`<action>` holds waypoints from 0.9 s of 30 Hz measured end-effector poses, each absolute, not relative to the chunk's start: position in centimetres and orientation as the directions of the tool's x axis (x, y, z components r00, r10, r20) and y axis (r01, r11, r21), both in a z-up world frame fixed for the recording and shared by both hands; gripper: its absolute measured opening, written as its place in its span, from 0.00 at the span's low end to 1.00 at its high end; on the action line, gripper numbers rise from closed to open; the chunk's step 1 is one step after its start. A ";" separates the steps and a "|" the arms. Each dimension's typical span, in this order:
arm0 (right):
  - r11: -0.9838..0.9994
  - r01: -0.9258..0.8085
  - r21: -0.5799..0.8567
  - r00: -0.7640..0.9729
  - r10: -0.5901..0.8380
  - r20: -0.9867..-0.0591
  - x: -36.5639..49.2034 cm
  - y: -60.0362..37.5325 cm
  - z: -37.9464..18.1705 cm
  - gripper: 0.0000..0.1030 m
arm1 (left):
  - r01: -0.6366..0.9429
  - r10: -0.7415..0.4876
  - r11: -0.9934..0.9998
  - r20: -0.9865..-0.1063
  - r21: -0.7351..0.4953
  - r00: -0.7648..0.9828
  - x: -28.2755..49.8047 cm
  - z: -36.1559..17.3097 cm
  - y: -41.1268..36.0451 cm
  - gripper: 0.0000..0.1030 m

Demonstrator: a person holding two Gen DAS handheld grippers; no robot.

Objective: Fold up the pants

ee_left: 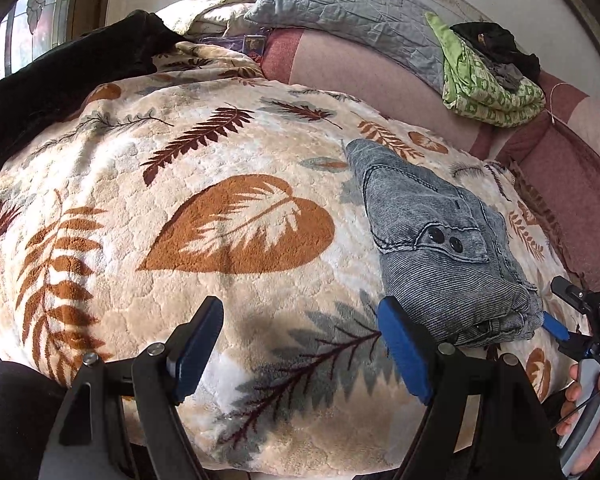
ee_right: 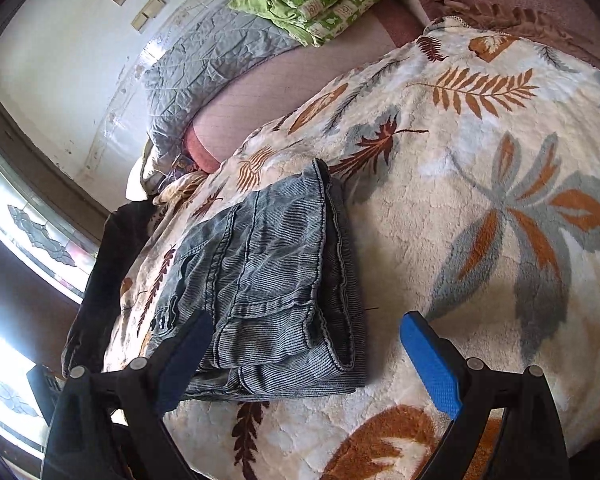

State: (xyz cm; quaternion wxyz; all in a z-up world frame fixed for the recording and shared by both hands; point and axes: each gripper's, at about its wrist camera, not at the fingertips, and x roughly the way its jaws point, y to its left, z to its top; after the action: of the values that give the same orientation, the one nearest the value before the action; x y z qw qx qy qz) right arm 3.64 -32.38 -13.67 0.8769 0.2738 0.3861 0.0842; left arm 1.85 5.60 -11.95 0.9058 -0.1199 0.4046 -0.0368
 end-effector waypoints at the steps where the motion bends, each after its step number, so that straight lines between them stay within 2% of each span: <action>1: 0.837 0.063 0.544 0.688 0.358 -0.632 3.7 -32.3 -13.7 0.94 | -0.028 -0.169 0.967 -0.724 -0.252 0.669 1.8 -12.1 5.6 0.78; 12: 0.790 0.071 0.609 0.706 0.392 -0.590 3.3 -33.6 -13.6 0.94 | -0.013 -0.211 0.955 -0.712 -0.295 0.669 1.5 -12.4 5.9 0.78; 16: 0.677 0.069 0.733 0.677 0.508 -0.533 3.5 -34.6 -14.3 0.94 | 0.009 -0.271 0.937 -0.712 -0.349 0.648 1.8 -12.0 6.0 0.78; 19: 0.593 0.055 0.803 0.620 0.610 -0.493 5.0 -35.3 -14.4 0.94 | 0.054 -0.387 0.890 -0.689 -0.452 0.612 3.0 -10.8 6.1 0.78; 24: 0.602 0.058 0.796 0.478 0.684 -0.551 9.9 -35.7 -13.6 0.94 | 0.101 -0.594 0.764 -0.633 -0.638 0.498 7.4 -9.4 5.2 0.78; 27: 0.653 0.081 0.753 0.427 0.660 -0.618 12.6 -35.7 -14.0 0.94 | 0.096 -0.626 0.740 -0.629 -0.666 0.460 10.1 -9.3 4.3 0.78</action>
State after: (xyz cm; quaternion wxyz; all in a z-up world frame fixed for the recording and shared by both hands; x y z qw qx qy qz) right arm 12.61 -35.67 -14.04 0.7594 0.3701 0.5001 0.1906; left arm 10.13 4.27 -9.30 0.8065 -0.2826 0.4687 -0.2239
